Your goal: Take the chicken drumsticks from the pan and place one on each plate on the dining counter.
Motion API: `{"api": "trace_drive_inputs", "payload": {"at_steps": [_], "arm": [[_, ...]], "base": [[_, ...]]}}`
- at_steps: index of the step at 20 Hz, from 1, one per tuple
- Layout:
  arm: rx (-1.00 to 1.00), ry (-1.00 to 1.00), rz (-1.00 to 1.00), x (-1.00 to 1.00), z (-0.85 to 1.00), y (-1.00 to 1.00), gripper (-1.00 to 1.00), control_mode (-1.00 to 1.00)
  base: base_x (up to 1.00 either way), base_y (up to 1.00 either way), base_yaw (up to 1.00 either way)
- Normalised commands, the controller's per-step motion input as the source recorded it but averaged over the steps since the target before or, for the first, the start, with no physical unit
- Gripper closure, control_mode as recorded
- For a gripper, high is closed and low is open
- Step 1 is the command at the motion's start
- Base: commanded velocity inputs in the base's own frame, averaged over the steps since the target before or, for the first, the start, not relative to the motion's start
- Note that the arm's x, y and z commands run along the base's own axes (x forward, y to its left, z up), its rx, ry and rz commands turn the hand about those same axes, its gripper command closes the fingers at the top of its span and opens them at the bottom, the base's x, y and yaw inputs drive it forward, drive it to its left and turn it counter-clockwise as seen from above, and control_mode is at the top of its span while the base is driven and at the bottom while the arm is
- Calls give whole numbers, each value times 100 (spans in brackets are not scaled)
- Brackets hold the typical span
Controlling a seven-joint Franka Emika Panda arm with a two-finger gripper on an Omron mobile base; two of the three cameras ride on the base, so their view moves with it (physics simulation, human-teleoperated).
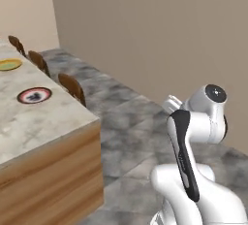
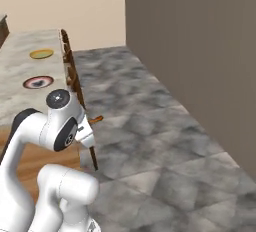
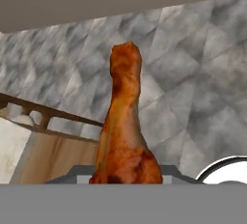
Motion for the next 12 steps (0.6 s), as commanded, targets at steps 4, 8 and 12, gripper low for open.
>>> {"api": "trace_drive_inputs", "payload": {"at_steps": [4, 8, 12], "arm": [[0, 0, 0, 0, 0, 0, 100, 100], [0, 0, 0, 0, 0, 0, 100, 100], [0, 0, 0, 0, 0, 0, 100, 100]], "base": [[78, -100, 45], [72, -95, 56], [70, -74, 66]]}}
